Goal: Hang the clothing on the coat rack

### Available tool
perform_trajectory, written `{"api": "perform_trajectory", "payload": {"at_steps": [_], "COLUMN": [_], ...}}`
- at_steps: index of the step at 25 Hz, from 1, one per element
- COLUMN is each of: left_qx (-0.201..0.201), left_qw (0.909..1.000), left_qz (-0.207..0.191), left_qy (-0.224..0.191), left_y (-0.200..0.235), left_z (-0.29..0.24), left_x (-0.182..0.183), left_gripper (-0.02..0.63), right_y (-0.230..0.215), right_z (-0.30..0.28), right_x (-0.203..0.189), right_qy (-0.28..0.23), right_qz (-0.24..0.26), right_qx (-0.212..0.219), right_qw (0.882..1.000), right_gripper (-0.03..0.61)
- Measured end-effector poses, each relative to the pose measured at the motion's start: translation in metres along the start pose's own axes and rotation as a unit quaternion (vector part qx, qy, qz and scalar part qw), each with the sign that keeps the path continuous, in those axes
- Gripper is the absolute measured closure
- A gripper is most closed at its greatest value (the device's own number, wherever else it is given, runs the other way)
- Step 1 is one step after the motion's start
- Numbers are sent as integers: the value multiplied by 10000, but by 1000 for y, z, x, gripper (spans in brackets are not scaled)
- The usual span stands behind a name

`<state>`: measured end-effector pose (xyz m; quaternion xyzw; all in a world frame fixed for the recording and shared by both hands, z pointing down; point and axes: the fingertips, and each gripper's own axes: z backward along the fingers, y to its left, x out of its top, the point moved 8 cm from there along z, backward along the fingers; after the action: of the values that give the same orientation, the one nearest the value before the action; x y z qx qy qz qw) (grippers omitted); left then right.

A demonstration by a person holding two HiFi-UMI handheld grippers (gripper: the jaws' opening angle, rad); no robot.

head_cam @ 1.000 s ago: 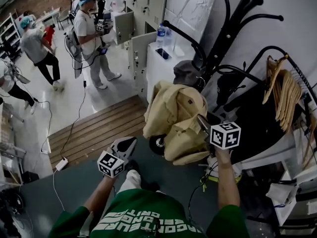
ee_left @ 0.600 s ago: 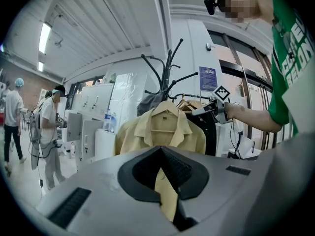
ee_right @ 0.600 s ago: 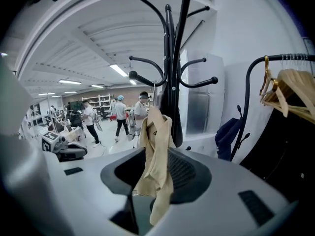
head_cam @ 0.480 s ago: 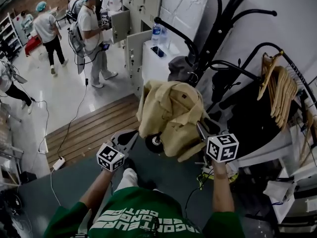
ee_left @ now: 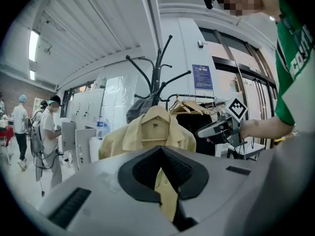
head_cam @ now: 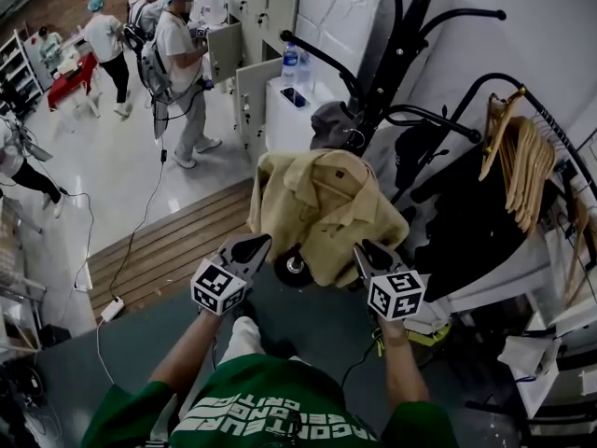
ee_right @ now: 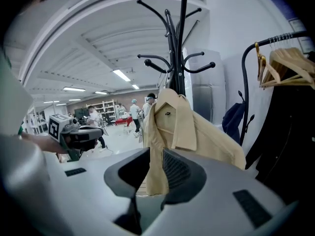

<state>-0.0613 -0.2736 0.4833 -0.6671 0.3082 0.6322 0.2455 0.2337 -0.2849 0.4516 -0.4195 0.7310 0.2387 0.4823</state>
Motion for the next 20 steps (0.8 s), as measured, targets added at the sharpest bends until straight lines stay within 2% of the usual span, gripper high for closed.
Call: {"api": "perform_trajectory", "payload": {"at_steps": [6, 20], "left_qx": [-49, 11], "left_qw": [10000, 9997], "left_qz": [45, 173], "left_qy": [59, 163], "left_y": [-18, -38], "left_z": [0, 16], "left_x": [-7, -29], "left_gripper": [609, 609], "right_y": [17, 37], "right_z": [4, 11], "right_x": [-23, -51], "right_qy": [25, 172], "right_qz": [94, 190], "right_qx": [167, 386], "right_qw": [9998, 9989], "right_gripper": [566, 571]}}
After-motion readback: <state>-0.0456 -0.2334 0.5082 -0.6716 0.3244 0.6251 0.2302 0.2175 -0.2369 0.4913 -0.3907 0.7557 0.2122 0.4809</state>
